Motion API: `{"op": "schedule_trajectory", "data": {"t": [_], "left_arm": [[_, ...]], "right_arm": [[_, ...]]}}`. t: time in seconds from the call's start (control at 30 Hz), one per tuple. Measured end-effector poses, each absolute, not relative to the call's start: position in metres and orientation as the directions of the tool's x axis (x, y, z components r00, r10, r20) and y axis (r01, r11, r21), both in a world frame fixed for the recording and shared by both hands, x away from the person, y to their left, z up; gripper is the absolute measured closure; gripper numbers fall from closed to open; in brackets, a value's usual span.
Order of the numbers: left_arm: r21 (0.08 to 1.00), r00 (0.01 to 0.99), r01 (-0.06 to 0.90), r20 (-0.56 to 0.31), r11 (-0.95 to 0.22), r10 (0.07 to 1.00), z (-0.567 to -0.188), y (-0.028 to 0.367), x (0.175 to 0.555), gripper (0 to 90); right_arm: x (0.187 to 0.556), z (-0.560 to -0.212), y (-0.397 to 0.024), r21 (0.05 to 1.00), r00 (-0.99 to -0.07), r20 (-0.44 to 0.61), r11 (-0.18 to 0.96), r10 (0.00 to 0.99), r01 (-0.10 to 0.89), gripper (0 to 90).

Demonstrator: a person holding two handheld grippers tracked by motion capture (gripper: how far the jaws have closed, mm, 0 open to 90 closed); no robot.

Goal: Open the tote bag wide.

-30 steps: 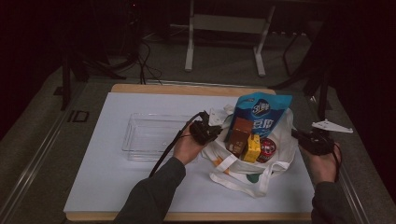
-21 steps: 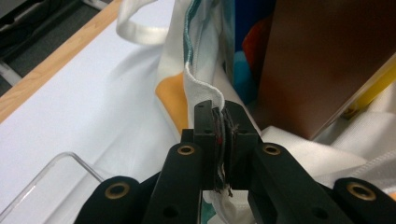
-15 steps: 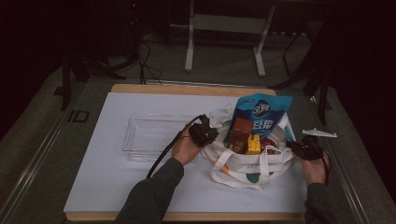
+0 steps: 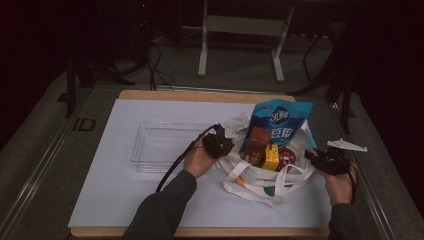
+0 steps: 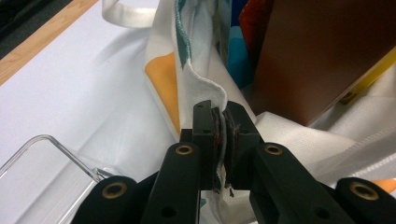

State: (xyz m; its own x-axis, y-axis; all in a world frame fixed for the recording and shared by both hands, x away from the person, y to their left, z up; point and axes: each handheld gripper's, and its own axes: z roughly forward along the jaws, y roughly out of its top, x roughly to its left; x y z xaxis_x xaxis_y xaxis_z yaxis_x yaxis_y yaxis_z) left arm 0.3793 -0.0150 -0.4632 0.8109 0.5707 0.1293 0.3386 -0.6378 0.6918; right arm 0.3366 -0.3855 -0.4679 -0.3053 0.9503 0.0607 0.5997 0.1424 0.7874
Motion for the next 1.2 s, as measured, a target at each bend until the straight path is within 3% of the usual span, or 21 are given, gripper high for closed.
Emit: {"op": "schedule_trajectory", "data": {"t": [0.3, 0.63, 0.73, 0.9, 1.2], "left_arm": [[0.708, 0.811, 0.348, 0.102, -0.614, 0.576, -0.462, -0.012, 0.379, 84.2], [0.712, 0.809, 0.348, 0.101, -0.61, 0.579, -0.461, -0.012, 0.378, 83.9], [0.713, 0.809, 0.347, 0.101, -0.609, 0.579, -0.461, -0.012, 0.378, 83.8], [0.716, 0.81, 0.344, 0.101, -0.608, 0.577, -0.462, -0.012, 0.377, 83.8], [0.71, 0.807, 0.353, 0.098, -0.609, 0.583, -0.464, -0.012, 0.378, 84.1]], "right_arm": [[0.3, -0.435, -0.378, 0.858, -0.346, 0.004, 0.175, 0.938, 0.484, 52.8], [0.247, -0.436, -0.368, 0.904, -0.497, 0.07, 0.155, 0.865, 0.397, 52.6], [0.243, -0.446, -0.362, 0.899, -0.511, 0.082, 0.158, 0.855, 0.408, 54.2], [0.246, -0.47, -0.355, 0.864, -0.511, 0.089, 0.189, 0.855, 0.467, 64.2], [0.258, -0.507, -0.351, 0.816, -0.49, 0.113, 0.201, 0.864, 0.542, 67.8]]}}
